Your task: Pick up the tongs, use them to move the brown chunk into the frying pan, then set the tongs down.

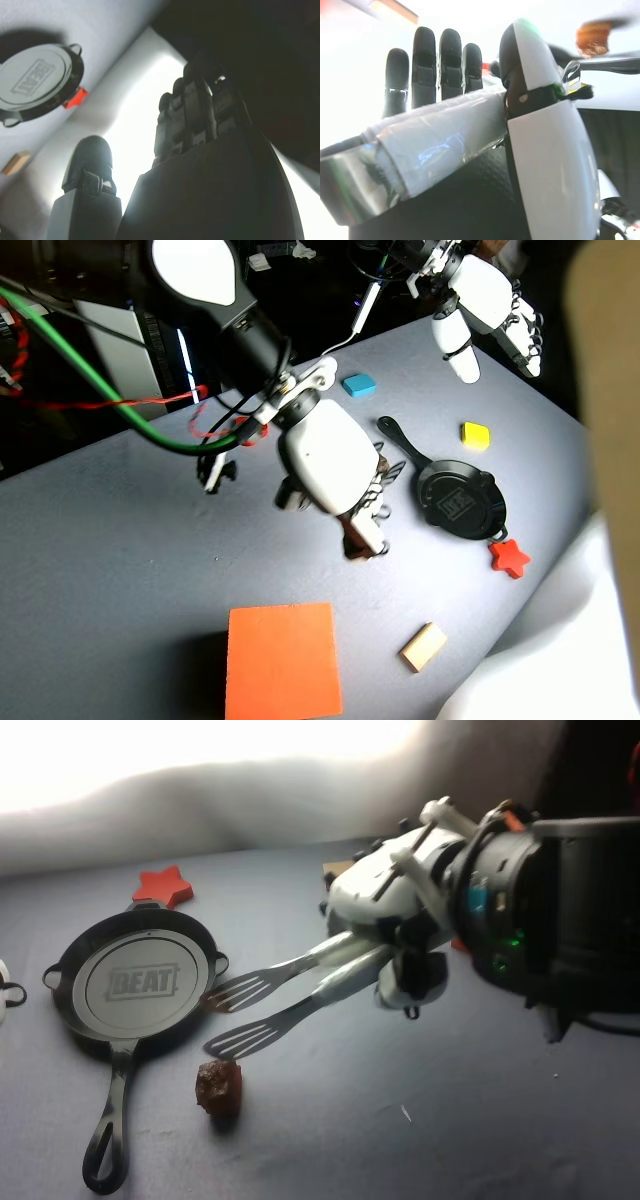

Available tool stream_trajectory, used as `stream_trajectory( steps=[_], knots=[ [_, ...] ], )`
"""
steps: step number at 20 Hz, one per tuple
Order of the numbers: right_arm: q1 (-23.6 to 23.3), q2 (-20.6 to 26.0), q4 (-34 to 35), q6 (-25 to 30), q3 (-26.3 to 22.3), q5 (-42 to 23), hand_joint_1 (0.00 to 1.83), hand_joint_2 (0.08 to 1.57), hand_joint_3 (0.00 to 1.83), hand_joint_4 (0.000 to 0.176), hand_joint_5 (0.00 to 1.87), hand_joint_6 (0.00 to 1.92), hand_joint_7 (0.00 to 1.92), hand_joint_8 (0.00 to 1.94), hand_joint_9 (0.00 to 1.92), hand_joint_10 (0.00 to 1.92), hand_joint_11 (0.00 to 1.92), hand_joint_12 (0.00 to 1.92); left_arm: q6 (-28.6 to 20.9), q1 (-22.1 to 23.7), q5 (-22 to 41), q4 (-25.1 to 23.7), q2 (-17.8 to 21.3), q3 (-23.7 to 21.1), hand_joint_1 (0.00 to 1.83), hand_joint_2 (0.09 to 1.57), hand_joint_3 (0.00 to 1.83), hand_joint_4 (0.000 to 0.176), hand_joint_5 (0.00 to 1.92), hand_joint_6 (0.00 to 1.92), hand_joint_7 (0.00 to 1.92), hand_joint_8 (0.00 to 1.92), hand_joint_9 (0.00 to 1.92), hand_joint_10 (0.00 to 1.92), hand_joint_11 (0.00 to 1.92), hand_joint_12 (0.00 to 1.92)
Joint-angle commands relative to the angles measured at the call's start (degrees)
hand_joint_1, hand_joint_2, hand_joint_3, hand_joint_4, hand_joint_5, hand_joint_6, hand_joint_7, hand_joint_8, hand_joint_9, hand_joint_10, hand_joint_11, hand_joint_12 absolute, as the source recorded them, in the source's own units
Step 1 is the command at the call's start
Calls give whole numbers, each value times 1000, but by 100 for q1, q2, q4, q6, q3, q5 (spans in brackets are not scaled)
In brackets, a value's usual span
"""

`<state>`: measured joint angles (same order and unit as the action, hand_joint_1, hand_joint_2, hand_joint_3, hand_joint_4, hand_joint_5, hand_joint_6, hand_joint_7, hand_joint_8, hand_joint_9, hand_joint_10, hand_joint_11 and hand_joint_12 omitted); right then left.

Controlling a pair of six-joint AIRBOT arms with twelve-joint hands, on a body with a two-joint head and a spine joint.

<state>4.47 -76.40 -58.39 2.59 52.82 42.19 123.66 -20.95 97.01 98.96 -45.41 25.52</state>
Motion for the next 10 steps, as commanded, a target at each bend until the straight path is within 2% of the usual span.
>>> stream_trajectory(
  steps=[1, 5, 6, 8, 10],
  knots=[
    [-21, -19, -434, -2, -16, -171, 1074, 1250, 0, 0, 546, 250, 711, 2, 633, 70, 53, 1368, -1, 19, 399, -497, 16, -9, 179, 1365, 0, 7, 165, 2, 193, 1, 237, 1, 0, 805],
    [126, -217, -529, 31, -16, -185, 1069, 1246, 0, 0, 540, 244, 702, 0, 626, 65, 31, 1384, -1, 13, 399, -481, 7, -17, 127, 1380, 3, 4, 143, 0, 185, 0, 222, 1, 0, 748],
    [178, -268, -734, 133, -16, -185, 1069, 1246, 0, 0, 537, 241, 697, 0, 621, 62, 27, 1385, -1, 13, 399, -475, 6, -23, 194, 1365, 0, 2, 148, 3, 200, 5, 233, 5, 0, 771],
    [240, -323, -972, 227, -13, -185, 1052, 1255, 2, 0, 523, 236, 692, 4, 624, 63, 26, 1395, -4, 13, 399, -473, 2, -24, 129, 1364, 0, 5, 169, 6, 217, 6, 241, 4, 0, 809],
    [277, -365, -1013, 247, 2, -213, 1067, 1244, 0, 0, 543, 244, 699, 6, 633, 66, 43, 1398, -4, 12, 399, -467, -2, -31, 199, 1360, 0, 4, 155, 7, 210, 6, 241, 7, 0, 814]
  ],
)
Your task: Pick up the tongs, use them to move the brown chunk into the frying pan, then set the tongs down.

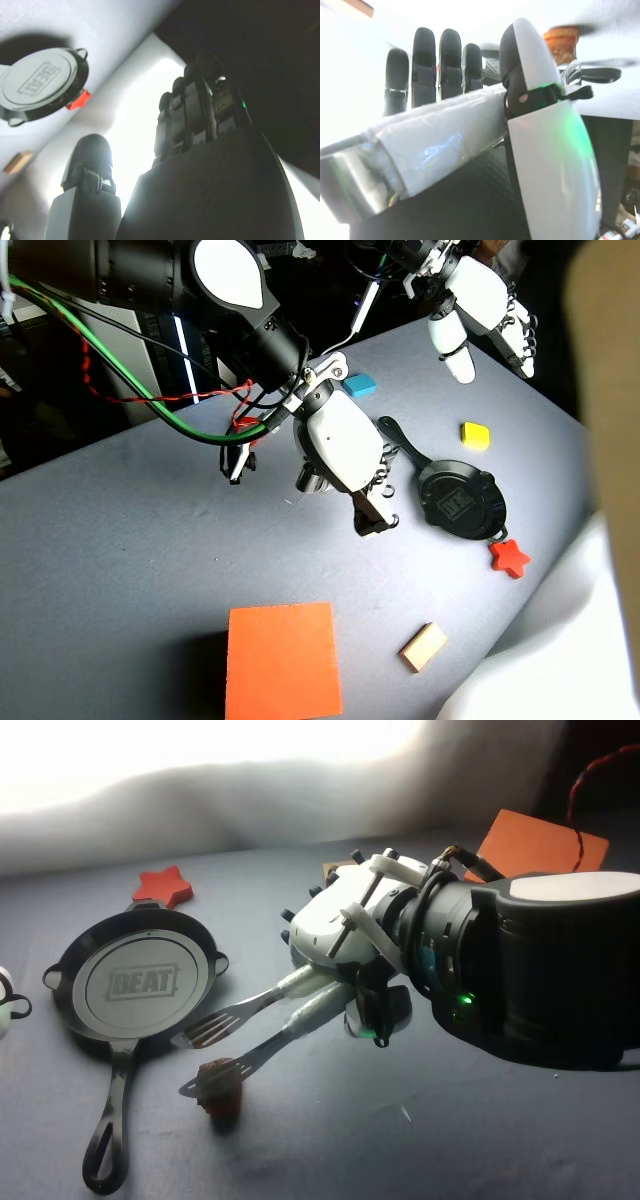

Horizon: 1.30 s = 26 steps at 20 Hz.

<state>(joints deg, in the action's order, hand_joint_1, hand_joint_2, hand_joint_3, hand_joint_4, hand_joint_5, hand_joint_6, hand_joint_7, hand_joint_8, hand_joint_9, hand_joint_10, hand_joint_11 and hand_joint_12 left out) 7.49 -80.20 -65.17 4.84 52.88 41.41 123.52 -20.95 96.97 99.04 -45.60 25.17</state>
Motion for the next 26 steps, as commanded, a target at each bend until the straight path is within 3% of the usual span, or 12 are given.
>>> stream_trajectory(
  steps=[1, 3, 7, 9, 11, 12, 21, 23, 26],
  knots=[
    [-5, 0, -344, 22, 1, -135, 1061, 1250, 0, 0, 537, 241, 688, 1, 623, 61, 37, 1393, 8, 12, 404, -454, 15, -2, 142, 1367, 1, 5, 163, 8, 210, 4, 247, 8, 0, 822],
    [54, -35, -538, 87, 6, -163, 1061, 1253, 1, 0, 540, 242, 690, 2, 618, 58, 23, 1388, 7, 12, 404, -438, 6, -18, 91, 1373, 3, 6, 163, 5, 207, 2, 239, 3, 0, 808],
    [129, -81, -705, 113, 44, -190, 1055, 1254, 2, 0, 530, 236, 679, 0, 610, 54, 17, 1392, 6, 12, 404, -437, 3, -14, 214, 1345, 0, 0, 173, 4, 203, 4, 240, 3, 0, 789],
    [166, -81, -767, 125, 55, -206, 1060, 1242, 0, 0, 522, 232, 668, 0, 602, 50, 17, 1392, 6, 9, 404, -437, -3, -15, 85, 1369, 6, 2, 152, 5, 193, 1, 237, 1, 0, 789],
    [225, -83, -872, 156, 75, -237, 1065, 1234, 0, 0, 532, 235, 669, 1, 602, 49, 18, 1395, 6, 9, 404, -437, -4, -14, 77, 1364, 2, 0, 186, 12, 210, 5, 255, 6, 0, 807],
    [270, -88, -954, 196, 99, -252, 1064, 1231, 0, 0, 532, 235, 674, 3, 607, 51, 17, 1395, 6, 7, 404, -437, -4, -14, 191, 1351, 0, 0, 197, 13, 219, 7, 260, 7, 0, 812],
    [426, -301, -1002, 197, 361, -312, 1062, 1229, 0, 0, 529, 228, 664, 10, 603, 47, 1, 1407, 6, 3, 404, -437, -27, -10, 201, 1347, 0, 0, 186, 5, 221, 10, 256, 7, 0, 817],
    [451, -380, -1087, 196, 398, -316, 1088, 1222, 0, 0, 586, 245, 726, 28, 663, 71, 60, 1404, 6, 3, 404, -437, -28, -9, 188, 1352, 1, 3, 173, 1, 206, 2, 249, 2, 0, 792],
    [467, -421, -1140, 196, 402, -315, 1133, 1191, 0, 0, 727, 296, 897, 63, 837, 148, 321, 1370, 6, 3, 404, -437, -29, -8, 254, 1341, 0, 4, 181, 4, 214, 1, 246, 1, 0, 800]
  ],
)
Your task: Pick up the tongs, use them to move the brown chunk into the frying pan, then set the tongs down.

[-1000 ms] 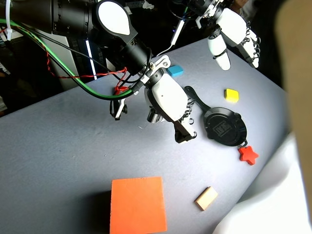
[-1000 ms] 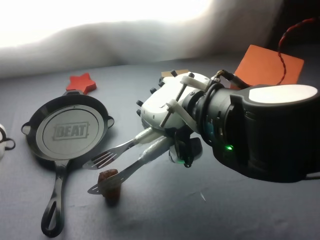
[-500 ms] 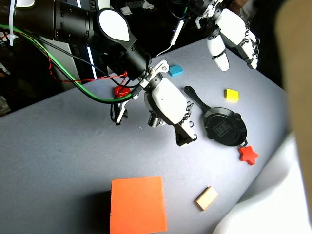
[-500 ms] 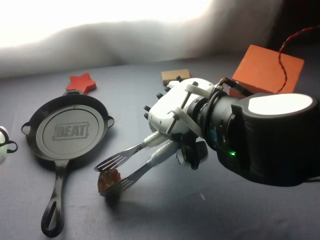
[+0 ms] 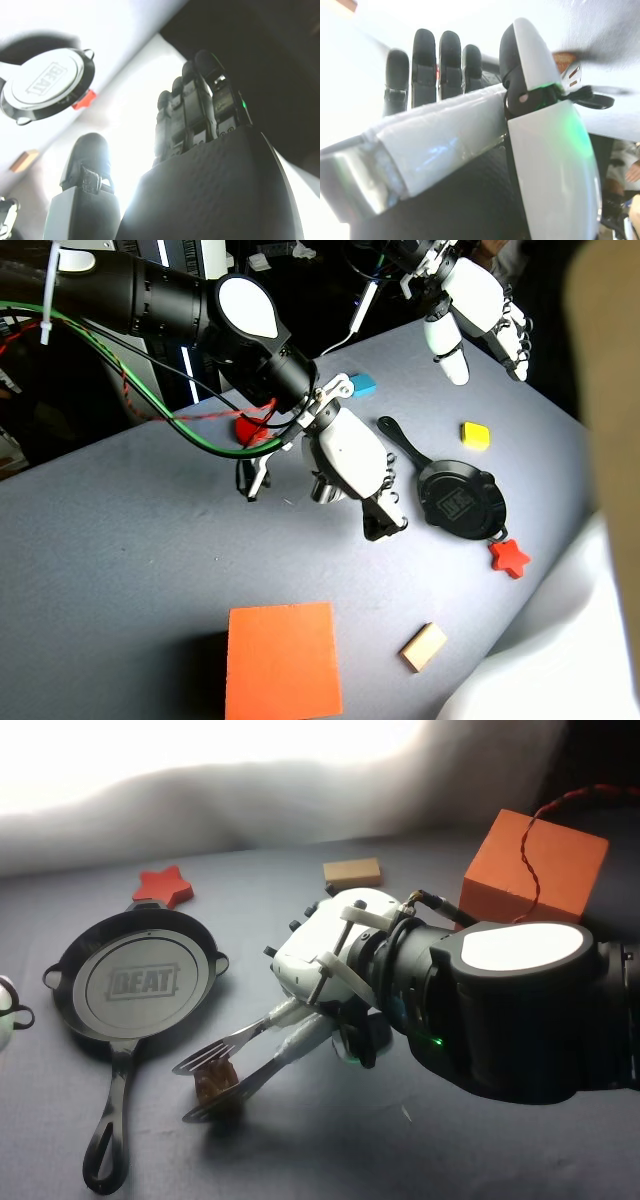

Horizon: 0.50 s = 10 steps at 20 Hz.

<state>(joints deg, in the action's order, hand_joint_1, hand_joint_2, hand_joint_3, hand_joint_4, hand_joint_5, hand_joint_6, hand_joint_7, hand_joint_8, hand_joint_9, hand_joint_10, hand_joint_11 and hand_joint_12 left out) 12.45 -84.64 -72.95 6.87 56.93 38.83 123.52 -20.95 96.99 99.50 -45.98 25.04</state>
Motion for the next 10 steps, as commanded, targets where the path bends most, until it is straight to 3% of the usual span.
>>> stream_trajectory(
  steps=[1, 2, 3, 4, 5, 7, 8, 10],
  knots=[
    [-26, 31, -362, -10, -3, -56, 1103, 1212, 27, 0, 746, 1108, 965, 81, 902, 188, 412, 1374, 5, 3, 402, -483, 8, 5, 233, 1342, 0, 7, 184, 4, 218, 2, 254, 4, 0, 813],
    [-21, 41, -362, -13, -3, -54, 1089, 1240, 12, 0, 725, 1310, 1007, 85, 913, 276, 454, 1388, 5, 3, 402, -483, 8, 5, 236, 1342, 0, 10, 170, 1, 202, 1, 245, 1, 0, 791],
    [-16, 59, -362, -24, -3, -46, 1163, 1205, 0, 0, 759, 1328, 933, 880, 962, 360, 536, 1390, 5, 4, 402, -483, 8, 5, 289, 1332, 0, 6, 186, 7, 204, 2, 254, 4, 0, 800],
    [-15, 80, -362, -30, -3, -42, 1170, 1209, 0, 0, 751, 1354, 892, 1091, 956, 487, 576, 1400, 5, 4, 402, -483, 7, 5, 278, 1327, 0, 9, 189, 6, 210, 4, 255, 4, 0, 811],
    [-13, 98, -362, -30, -3, -38, 1179, 1195, 0, 0, 776, 1321, 912, 1108, 963, 654, 624, 1439, 5, 4, 402, -483, 7, 5, 231, 1336, 0, 3, 190, 4, 209, 1, 258, 3, 0, 820],
    [-11, 131, -362, -35, -5, -38, 1186, 1181, 0, 3, 805, 1277, 938, 1077, 991, 680, 651, 1446, 5, 4, 402, -483, 6, 5, 227, 1339, 2, 4, 188, 3, 212, 3, 258, 3, 0, 818],
    [-11, 149, -362, -36, -7, -31, 1109, 1198, 0, 0, 831, 1222, 1112, 513, 1057, 682, 701, 1446, 5, 5, 402, -483, 6, 5, 274, 1333, 0, 4, 180, 1, 212, 1, 249, 1, 0, 793],
    [-11, 185, -362, -40, -15, -27, 1096, 1207, 1, 0, 820, 1251, 1161, 517, 1058, 788, 708, 1493, 5, 5, 402, -483, 6, 5, 235, 1344, 2, 9, 151, 0, 189, 0, 232, 0, 0, 741]
  ],
)
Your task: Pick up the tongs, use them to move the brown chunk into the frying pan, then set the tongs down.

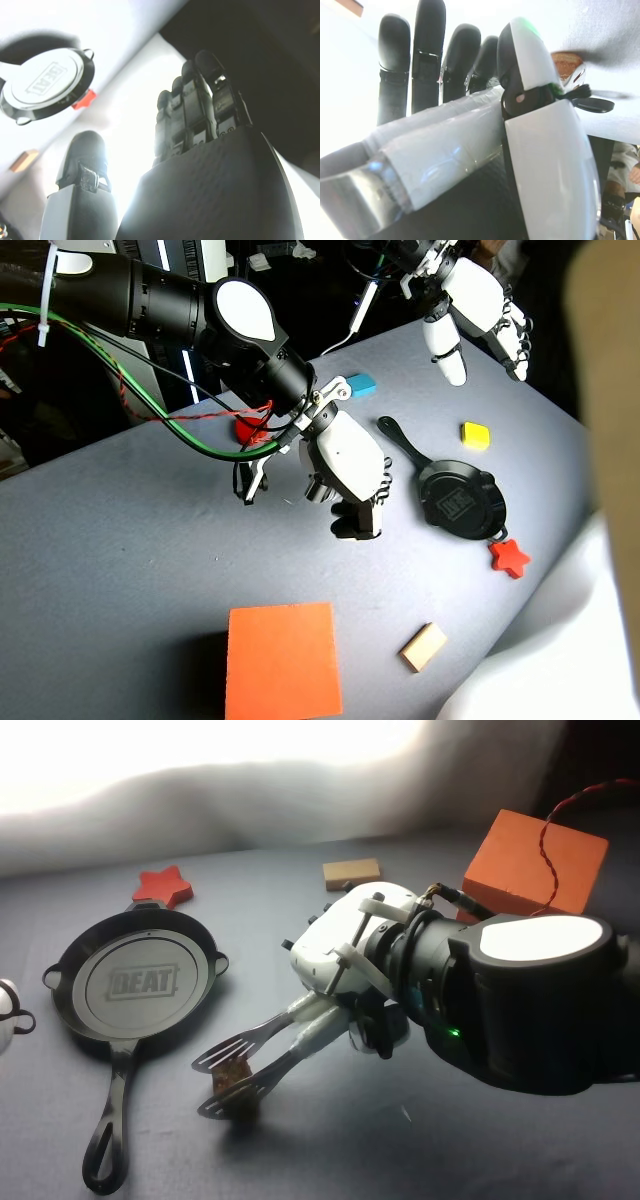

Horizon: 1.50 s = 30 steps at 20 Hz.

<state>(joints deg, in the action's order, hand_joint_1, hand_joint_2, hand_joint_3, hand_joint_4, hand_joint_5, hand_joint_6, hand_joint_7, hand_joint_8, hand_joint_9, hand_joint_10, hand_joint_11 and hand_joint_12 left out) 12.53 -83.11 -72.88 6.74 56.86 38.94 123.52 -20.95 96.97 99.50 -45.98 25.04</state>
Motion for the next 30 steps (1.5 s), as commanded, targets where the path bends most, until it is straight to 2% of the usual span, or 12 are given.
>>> stream_trajectory(
  steps=[1, 2, 3, 4, 5, 6, 7, 15, 21, 23, 27, 30],
  knots=[
    [-19, 54, -368, -56, -18, -40, 1101, 1193, 0, 0, 849, 1220, 1214, 595, 1100, 905, 766, 1495, 5, 5, 404, -483, 6, 4, 208, 1352, 5, 8, 154, 3, 188, 1, 236, 2, 0, 744],
    [-6, 90, -368, -78, -38, -41, 826, 1293, 17, 0, 973, 1096, 1243, 728, 1114, 1052, 777, 1578, 5, 6, 403, -483, 6, 3, 140, 1355, 4, 6, 152, 2, 190, 1, 243, 4, 0, 792],
    [9, 122, -368, -89, -59, -41, 722, 1328, 14, 0, 1101, 1191, 1319, 1041, 1206, 1327, 937, 1779, 5, 6, 403, -483, 5, 1, 109, 1352, 2, 5, 152, 1, 203, 5, 253, 6, 0, 839],
    [32, 157, -368, -100, -89, -42, 629, 1373, 21, 0, 1199, 1463, 1418, 1466, 1360, 1702, 1217, 1893, 5, 6, 403, -483, 5, 1, 120, 1344, 0, 9, 130, 0, 186, 2, 230, 2, 0, 809],
    [54, 195, -368, -120, -134, -42, 584, 1414, 15, 117, 1283, 1649, 1504, 1713, 1504, 1877, 1421, 1915, 5, 7, 403, -483, 5, 1, 167, 1333, 0, 11, 127, 1, 186, 2, 231, 3, 0, 815],
    [74, 224, -368, -161, -180, -44, 571, 1435, 14, 164, 1334, 1756, 1583, 1817, 1635, 1912, 1575, 1920, 5, 7, 403, -483, 4, 1, 197, 1325, 0, 12, 125, 0, 186, 2, 229, 2, 0, 821],
    [86, 255, -369, -183, -233, -44, 623, 1452, 13, 174, 1380, 1840, 1628, 1832, 1726, 1906, 1658, 1921, 5, 7, 403, -483, 4, 1, 219, 1327, 0, 10, 127, 1, 185, 1, 231, 2, 0, 825],
    [-32, 513, -400, -339, -561, -95, 737, 1487, 4, 176, 1341, 1878, 1592, 1890, 1708, 1921, 1690, 1921, 5, 8, 403, -483, -1, 1, 308, 1311, 0, 22, 179, 8, 229, 3, 250, 4, 0, 856],
    [-490, 285, -740, -12, 162, -692, 674, 1516, 6, 176, 1313, 1876, 1595, 1873, 1700, 1921, 1675, 1921, 5, 10, 403, -483, -20, 4, 202, 1320, 1, 33, 125, 1, 183, 3, 216, 4, 0, 852],
    [-559, 184, -761, -84, 316, -782, 667, 1514, 4, 176, 1301, 1865, 1571, 1868, 1684, 1921, 1669, 1921, -32, -15, 403, -484, -53, 10, 185, 1330, 4, 27, 140, 2, 181, 0, 221, 3, 0, 798],
    [-471, -244, -1514, 240, 790, -1030, 670, 1507, 0, 176, 1298, 1882, 1581, 1861, 1683, 1921, 1669, 1921, -44, -7, 403, -484, -75, 24, 206, 1326, 0, 35, 109, 1, 175, 1, 211, 1, 0, 824],
    [-289, -600, -2785, 1147, 1260, -1281, 637, 1514, 1, 176, 1292, 1868, 1563, 1849, 1674, 1920, 1644, 1921, -44, -7, 403, -484, -83, 29, 242, 1312, 0, 33, 143, 8, 203, 8, 228, 6, 0, 832]
  ],
)
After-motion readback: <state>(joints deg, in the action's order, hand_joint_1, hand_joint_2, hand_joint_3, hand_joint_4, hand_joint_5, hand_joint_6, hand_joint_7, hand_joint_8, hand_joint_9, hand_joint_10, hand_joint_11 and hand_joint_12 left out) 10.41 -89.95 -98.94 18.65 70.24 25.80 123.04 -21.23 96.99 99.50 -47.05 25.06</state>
